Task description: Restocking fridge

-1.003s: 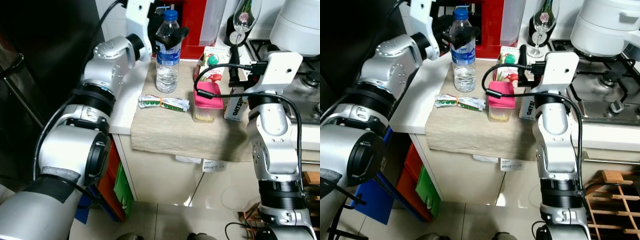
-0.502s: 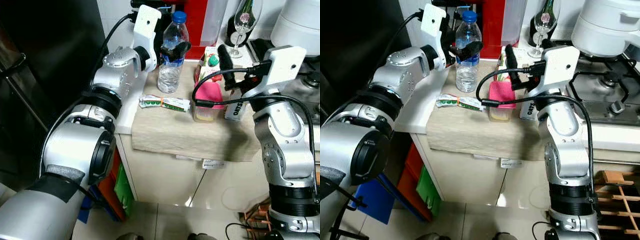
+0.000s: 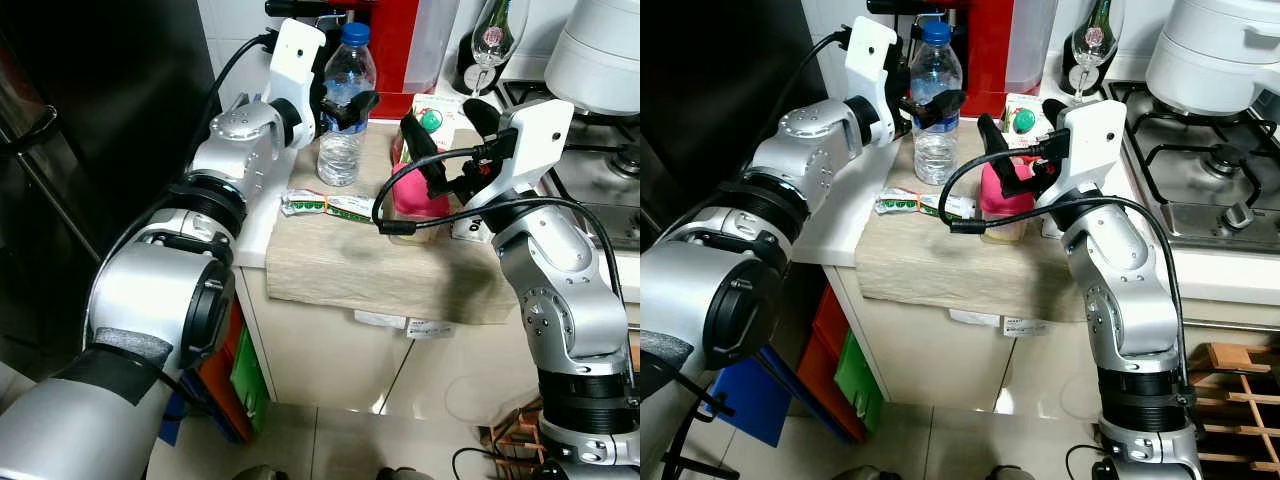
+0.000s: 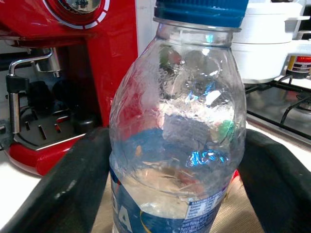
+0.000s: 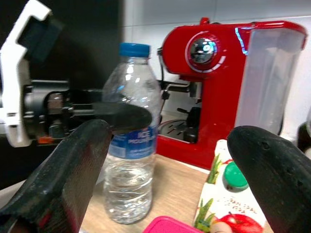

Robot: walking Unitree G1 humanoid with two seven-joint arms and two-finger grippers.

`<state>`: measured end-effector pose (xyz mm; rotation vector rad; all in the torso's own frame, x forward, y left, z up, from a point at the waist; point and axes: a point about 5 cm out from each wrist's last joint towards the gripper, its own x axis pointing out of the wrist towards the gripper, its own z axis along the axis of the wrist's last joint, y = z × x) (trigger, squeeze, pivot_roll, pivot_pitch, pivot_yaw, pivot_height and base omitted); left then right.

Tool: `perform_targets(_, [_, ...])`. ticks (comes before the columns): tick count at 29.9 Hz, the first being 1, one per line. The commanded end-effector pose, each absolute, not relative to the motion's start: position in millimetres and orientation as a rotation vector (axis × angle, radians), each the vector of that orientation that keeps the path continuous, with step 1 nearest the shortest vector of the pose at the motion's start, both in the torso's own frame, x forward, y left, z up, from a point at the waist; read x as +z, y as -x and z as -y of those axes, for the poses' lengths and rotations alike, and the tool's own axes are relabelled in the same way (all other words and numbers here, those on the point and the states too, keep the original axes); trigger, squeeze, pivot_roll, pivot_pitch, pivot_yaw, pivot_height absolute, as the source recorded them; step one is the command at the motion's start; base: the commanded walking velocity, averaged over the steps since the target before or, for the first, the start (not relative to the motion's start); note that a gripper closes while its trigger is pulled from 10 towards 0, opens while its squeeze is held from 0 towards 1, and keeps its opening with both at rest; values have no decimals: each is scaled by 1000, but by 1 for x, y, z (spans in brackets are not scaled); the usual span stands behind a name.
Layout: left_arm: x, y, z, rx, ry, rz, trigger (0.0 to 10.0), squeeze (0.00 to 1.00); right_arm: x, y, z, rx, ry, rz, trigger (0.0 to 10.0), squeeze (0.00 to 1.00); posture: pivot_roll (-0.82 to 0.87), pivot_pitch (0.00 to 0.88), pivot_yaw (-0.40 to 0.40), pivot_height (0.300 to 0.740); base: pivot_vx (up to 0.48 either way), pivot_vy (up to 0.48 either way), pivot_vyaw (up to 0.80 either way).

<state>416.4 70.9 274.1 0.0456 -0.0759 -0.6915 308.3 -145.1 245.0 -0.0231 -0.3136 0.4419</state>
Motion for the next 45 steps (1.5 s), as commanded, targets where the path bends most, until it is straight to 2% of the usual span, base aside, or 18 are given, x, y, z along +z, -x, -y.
perform_targets(1, [282,-417,-68,-689,-47,95,0,0,256,-306,139,484,30,340,10000,0,-196,9,60,740,0,0,0])
perform_targets(16, [282,-416,-65,-698,-35,110,0,0,259,-303,139,531,39,328,10000,0,-198,15,60,740,0,0,0])
perform_targets(20, [292,-417,-70,-691,-21,150,0,0,259,-302,138,541,42,324,10000,0,-198,16,59,740,0,0,0])
perform_targets(26, [327,-416,-84,-658,-35,305,0,0,261,-300,136,557,42,327,10000,0,-191,19,58,740,0,0,0])
perform_targets(27, [336,-414,-89,-644,-32,351,10000,0,262,-300,137,556,44,331,10000,0,-187,18,57,740,0,0,0])
perform_targets(32, [369,-401,-109,-609,-14,553,10000,0,272,-297,137,543,52,371,10000,0,-167,14,60,740,0,0,0])
perform_targets(38, [352,-388,-109,-609,-26,591,10000,0,284,-297,141,473,63,444,10000,0,-157,10,58,740,0,0,0])
perform_targets(40, [348,-379,-105,-611,44,601,10000,0,294,-299,152,310,114,552,10000,0,-138,9,51,740,0,0,0])
perform_targets(41, [348,-379,-105,-611,44,601,10000,0,294,-299,152,310,114,552,10000,0,-138,9,51,740,0,0,0])
perform_targets(43, [344,-370,-98,-586,24,631,10000,0,299,-301,164,144,108,625,10000,0,-123,1,46,740,0,0,0])
perform_targets(45, [341,-368,-96,-566,20,640,10000,0,299,-301,167,77,109,642,10000,0,-123,0,47,740,0,0,0])
